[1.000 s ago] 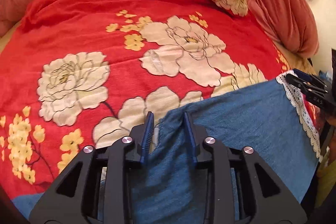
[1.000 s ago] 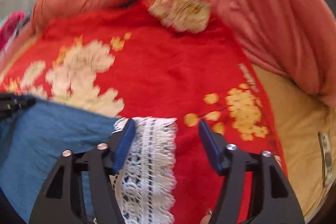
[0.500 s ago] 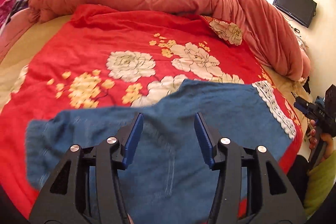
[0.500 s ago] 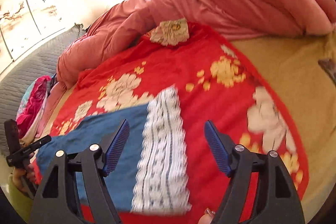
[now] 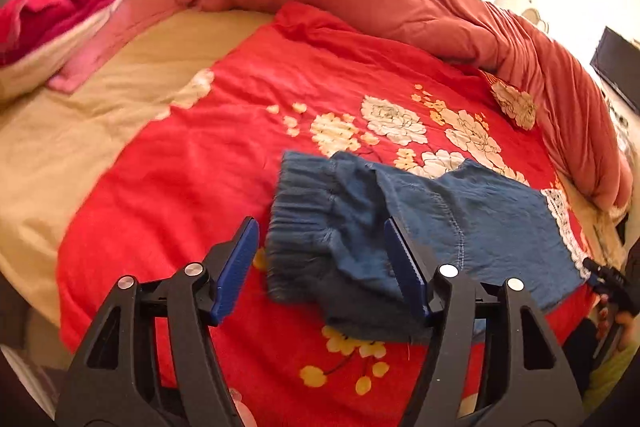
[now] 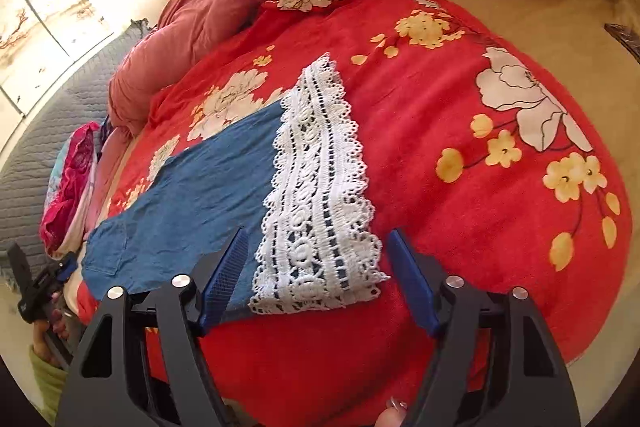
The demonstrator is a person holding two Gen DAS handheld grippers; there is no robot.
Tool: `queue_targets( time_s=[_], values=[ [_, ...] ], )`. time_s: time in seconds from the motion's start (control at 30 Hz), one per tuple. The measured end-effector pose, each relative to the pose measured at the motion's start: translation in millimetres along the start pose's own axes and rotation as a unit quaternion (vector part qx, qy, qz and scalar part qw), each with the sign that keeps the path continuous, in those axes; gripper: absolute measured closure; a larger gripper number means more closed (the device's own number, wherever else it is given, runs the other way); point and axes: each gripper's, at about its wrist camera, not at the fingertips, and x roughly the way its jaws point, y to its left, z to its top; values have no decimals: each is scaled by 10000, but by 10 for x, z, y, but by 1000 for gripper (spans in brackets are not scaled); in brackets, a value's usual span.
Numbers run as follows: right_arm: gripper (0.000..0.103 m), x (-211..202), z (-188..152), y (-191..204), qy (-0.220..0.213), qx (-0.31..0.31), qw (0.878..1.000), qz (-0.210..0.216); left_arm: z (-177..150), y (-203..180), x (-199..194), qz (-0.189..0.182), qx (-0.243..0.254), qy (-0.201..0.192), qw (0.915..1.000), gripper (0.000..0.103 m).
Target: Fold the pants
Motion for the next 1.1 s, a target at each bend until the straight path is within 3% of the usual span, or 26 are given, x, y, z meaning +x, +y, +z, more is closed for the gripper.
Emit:
queue_targets(
  time_s=[0.07,0.2,0.23,0.27,0.3,0.37,0.57,0.73,0.8,0.93,1.1],
  values=[
    [47,-9,-8,8,21,17,9999,121,-22,82,71,-89,-280,120,9995,37],
    [47,55,-44,-16,114,115,9998,134,-34,148,240,-625,-825,291,9942,37],
    [48,50,-43,-16,100,132,9998,132,-36,122,285,-615,-847,315,9940,42],
    [51,48,-44,-6,85,119,9998,102,-45,101,308,-579,-845,321,9942,60],
    [59,45,-51,8,78,85,9999,67,-55,81,338,-585,-853,327,9941,66],
    [75,36,-59,37,52,30,9998,165,-69,101,353,-534,-917,324,9938,68],
    [76,-128,-96,335,-181,-713,9970,-242,-54,116,138,-71,-396,97,9991,69],
    [67,40,-234,441,216,-1251,9850,-1167,-148,149,319,69,-213,349,9991,65],
    [57,31,-240,398,206,-1170,9850,-1255,-164,144,339,127,-141,326,9993,62],
    [49,15,-241,354,196,-1191,9819,-1462,-180,168,376,137,-152,298,9993,55],
    [32,-94,-255,338,128,-1185,9776,-1737,-160,168,194,115,-104,88,9998,53]
  ],
)
